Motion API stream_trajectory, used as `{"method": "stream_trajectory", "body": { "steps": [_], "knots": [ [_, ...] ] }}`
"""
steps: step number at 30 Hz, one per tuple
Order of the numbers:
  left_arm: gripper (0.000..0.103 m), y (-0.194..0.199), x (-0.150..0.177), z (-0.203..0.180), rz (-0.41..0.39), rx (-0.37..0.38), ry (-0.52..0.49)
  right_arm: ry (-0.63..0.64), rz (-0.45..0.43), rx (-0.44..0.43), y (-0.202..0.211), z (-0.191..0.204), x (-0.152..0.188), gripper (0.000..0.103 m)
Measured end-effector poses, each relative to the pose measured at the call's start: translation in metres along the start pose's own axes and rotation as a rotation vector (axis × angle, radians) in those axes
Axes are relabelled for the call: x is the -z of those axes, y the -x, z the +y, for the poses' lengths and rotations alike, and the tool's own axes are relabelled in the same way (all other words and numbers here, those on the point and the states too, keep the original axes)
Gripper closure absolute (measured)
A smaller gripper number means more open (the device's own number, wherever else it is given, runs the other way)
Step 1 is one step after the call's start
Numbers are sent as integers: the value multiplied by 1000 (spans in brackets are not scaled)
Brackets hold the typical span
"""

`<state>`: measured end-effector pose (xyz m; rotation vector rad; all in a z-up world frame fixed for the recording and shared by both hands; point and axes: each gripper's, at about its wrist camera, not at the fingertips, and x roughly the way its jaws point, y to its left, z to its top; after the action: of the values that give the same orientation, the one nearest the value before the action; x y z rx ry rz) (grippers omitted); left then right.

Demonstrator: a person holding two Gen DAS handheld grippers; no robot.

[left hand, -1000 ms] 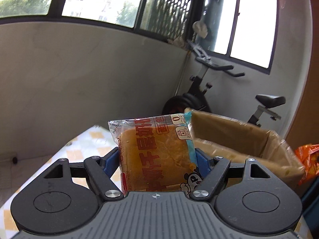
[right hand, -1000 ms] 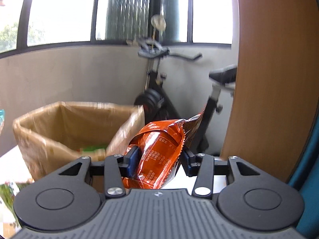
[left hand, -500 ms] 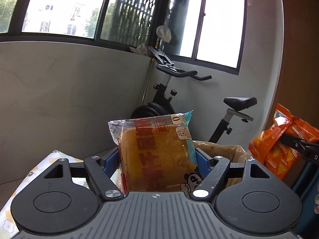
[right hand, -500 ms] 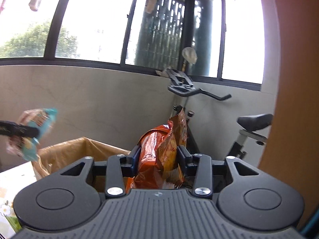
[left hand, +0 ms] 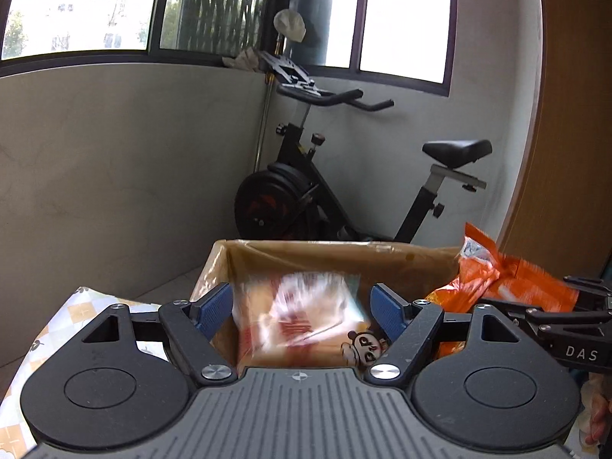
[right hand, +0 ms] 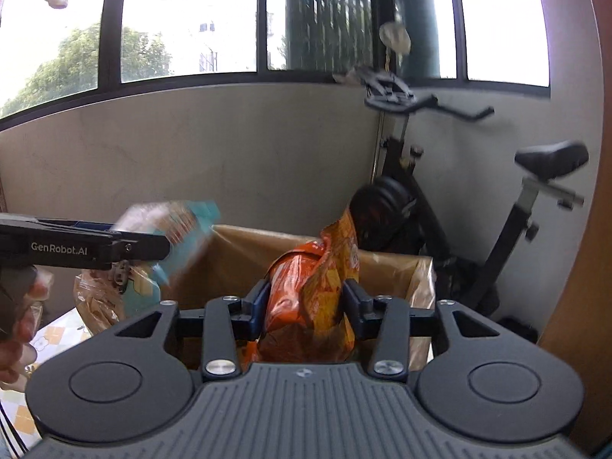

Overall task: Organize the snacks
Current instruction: 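Open both tools to drop the snacks into the box, then move both tools back down toward the remaining snack pile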

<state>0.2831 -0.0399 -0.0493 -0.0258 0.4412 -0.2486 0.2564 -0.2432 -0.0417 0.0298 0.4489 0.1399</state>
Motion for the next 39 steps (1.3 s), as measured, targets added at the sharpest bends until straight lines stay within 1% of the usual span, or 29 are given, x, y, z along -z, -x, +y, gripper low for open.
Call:
{"method": "stream_trajectory", "body": {
  "steps": [1, 3, 5, 9, 12, 18, 22, 23, 24, 25, 26, 29, 33, 35, 39],
  "knots": [
    [16, 1, 2, 2, 5, 0, 1, -18, 7, -4, 1, -2, 3, 48],
    [15, 2, 4, 4, 12, -3, 9, -20, 9, -3, 5, -3, 8, 45],
    [15, 6, 5, 8, 22, -4, 28, -16, 14, 4, 9, -3, 10, 45],
    [15, 19, 8, 15, 26, 11, 61, -57, 0, -3, 23, -5, 15, 45],
    [15, 32, 13, 18, 27, 11, 67, -74, -16, 4, 35, -4, 20, 42],
    [11, 64, 32, 26, 28, 14, 89, -91, -64, 25, 63, 6, 40, 37],
    [11, 80, 53, 29, 61, 18, 99, -119, -101, -9, 81, 9, 58, 35],
    [10, 82, 59, 29, 67, 17, 94, -118, -119, -6, 86, 11, 63, 33],
    [10, 84, 65, 27, 76, 15, 90, -115, -132, 1, 90, 12, 67, 24],
    [10, 83, 71, 27, 93, 15, 88, -114, -133, 15, 93, 14, 71, 11],
    [10, 81, 77, 26, 112, 17, 91, -116, -135, 26, 96, 15, 75, 8],
    [10, 70, 95, 26, 172, 33, 136, -125, -123, 38, 98, 15, 87, 8],
    [10, 54, 114, 18, 242, 85, 200, -141, -80, 75, 97, 13, 102, 4],
    [10, 46, 121, 7, 266, 112, 187, -152, -51, 78, 96, 11, 111, 2],
    [10, 32, 135, -16, 308, 122, 126, -151, 7, 107, 91, 8, 128, 0]
  ]
}}
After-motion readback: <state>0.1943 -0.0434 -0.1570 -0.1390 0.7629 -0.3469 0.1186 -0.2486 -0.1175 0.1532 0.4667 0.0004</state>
